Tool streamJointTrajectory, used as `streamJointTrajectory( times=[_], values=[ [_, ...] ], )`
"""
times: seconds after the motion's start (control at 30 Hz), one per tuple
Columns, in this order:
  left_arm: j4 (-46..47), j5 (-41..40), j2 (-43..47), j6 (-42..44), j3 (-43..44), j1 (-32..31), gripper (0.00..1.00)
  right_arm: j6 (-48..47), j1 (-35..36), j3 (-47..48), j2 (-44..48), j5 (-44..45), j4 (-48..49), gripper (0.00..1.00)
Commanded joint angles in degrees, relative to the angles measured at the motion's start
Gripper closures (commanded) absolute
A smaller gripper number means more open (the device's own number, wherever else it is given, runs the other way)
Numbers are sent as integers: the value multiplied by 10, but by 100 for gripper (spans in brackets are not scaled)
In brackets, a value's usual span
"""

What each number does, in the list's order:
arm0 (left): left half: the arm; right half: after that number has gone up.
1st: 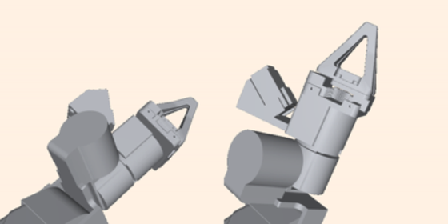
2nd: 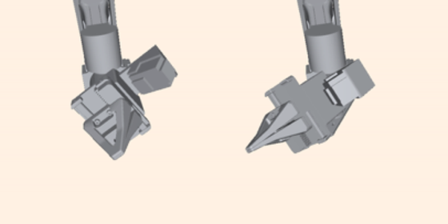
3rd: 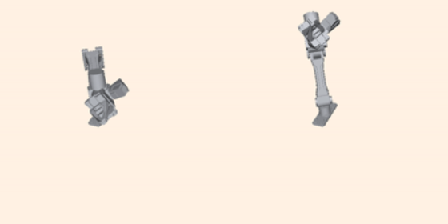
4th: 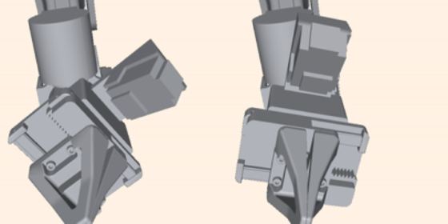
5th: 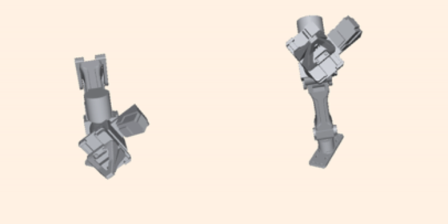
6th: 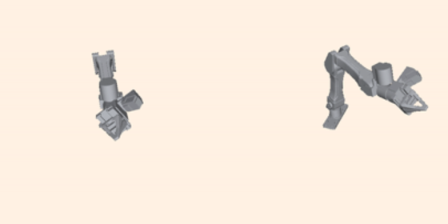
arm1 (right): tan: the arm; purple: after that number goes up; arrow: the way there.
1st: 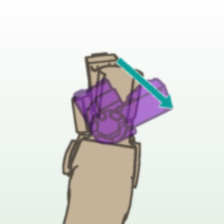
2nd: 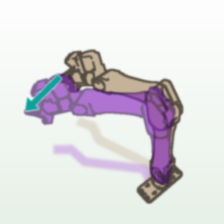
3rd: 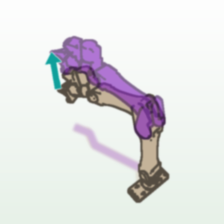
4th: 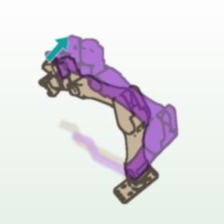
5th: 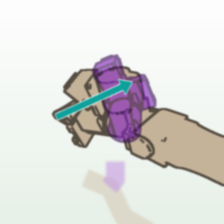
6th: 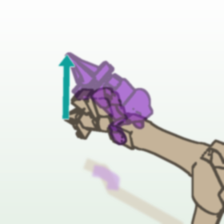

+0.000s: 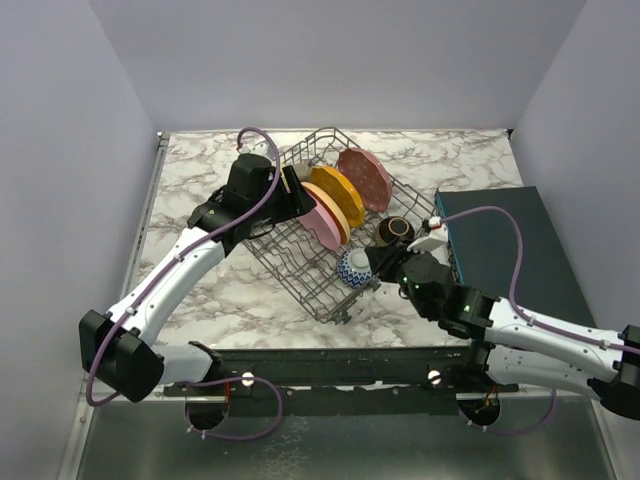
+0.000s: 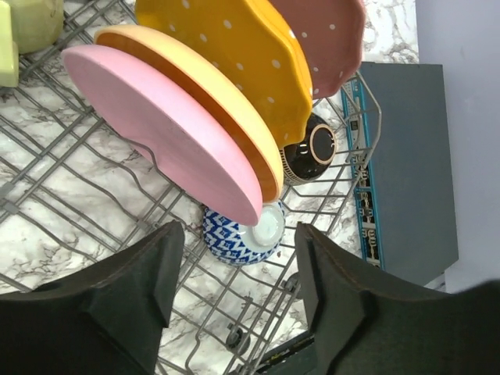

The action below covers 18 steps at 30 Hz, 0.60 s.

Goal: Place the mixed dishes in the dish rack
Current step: Reset both arms

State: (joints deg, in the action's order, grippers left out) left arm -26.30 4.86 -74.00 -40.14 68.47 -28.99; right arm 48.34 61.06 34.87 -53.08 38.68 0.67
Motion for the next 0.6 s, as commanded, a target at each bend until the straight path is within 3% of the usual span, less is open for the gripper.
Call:
streamJointTrajectory(
  times=[0.0, 0.1, 0.17, 0.3, 0.43, 0.57],
  values=[
    [-37, -4, 42, 52, 18, -2, 31, -77, 1, 45, 29, 40, -86, 67],
    [-47, 1, 60, 74, 16, -2, 24, -130, 0, 74, 31, 48, -116, 57],
    [-48, 9, 74, 90, 9, -2, 2, -165, 0, 93, 27, 56, -135, 52],
    [-49, 26, 104, 118, -9, -2, 2, -228, -1, 126, 16, 73, -167, 41],
    [-52, 36, 138, 137, -30, -2, 1, -282, -17, 155, 11, 74, -185, 37],
    [-59, 20, 173, 149, -53, -2, 1, -316, -108, 181, 1, 0, -201, 36]
  ],
)
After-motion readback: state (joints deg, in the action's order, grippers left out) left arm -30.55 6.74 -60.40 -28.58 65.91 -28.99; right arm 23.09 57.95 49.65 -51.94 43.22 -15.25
